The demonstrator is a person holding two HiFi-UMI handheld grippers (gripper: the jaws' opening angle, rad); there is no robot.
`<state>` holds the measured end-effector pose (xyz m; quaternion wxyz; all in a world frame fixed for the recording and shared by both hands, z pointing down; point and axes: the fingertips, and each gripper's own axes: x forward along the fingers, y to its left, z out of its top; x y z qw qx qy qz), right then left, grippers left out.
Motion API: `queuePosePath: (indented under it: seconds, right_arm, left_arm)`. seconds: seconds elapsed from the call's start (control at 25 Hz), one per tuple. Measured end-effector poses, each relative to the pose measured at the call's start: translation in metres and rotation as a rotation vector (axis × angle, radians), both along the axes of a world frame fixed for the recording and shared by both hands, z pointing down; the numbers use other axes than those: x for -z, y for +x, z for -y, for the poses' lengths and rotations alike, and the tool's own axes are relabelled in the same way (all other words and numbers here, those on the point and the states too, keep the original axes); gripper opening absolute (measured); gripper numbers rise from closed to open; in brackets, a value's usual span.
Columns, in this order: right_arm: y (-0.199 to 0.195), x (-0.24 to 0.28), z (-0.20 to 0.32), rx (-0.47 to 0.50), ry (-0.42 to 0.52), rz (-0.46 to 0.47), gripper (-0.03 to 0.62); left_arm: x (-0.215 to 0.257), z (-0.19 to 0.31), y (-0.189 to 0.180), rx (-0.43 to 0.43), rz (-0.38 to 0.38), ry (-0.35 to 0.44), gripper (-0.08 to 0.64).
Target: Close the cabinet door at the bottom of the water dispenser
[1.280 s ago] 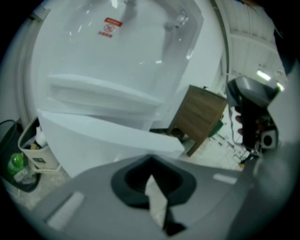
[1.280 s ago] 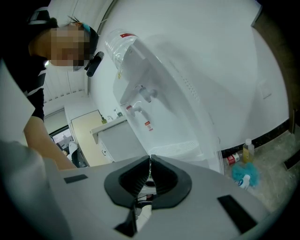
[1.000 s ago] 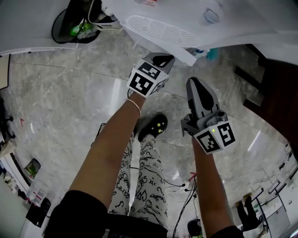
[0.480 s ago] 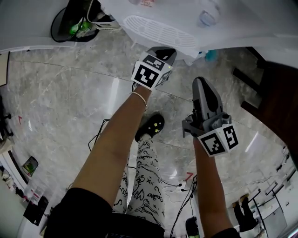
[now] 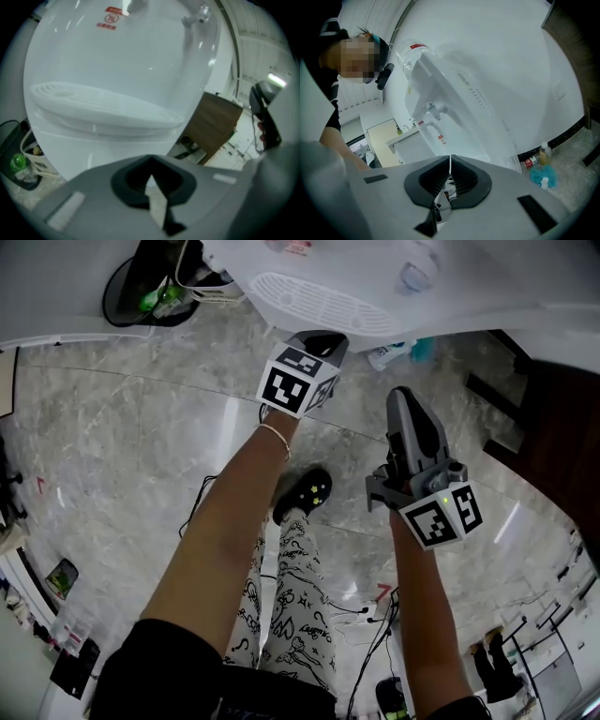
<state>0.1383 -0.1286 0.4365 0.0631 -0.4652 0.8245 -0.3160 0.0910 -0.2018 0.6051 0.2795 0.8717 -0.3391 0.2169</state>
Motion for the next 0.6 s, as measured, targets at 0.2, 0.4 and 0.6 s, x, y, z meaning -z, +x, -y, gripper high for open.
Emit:
queuePosePath:
  seconds: [0.2,0.4,0.6]
  right_arm:
    - [-0.003,-0.007,-0.011,0.006,-0.019,-0.028,0.017]
    - [-0.011,-0.017,-0.02,0.024,-0.049,-0.081,0.017]
    - [-0.02,-0.018,-0.032,0.049,-0.077,-0.098,0.015]
  left_arm:
    - [0.022,-0.016,-0.003,0.002,-0.034,0.023,-0.002]
    - [0.063,-0.044,-0.021,-0.018,-0.045,0.088,-0.002]
    - [0.092,-0.083,-0.039,0.015,-0.079,0.082,-0.002]
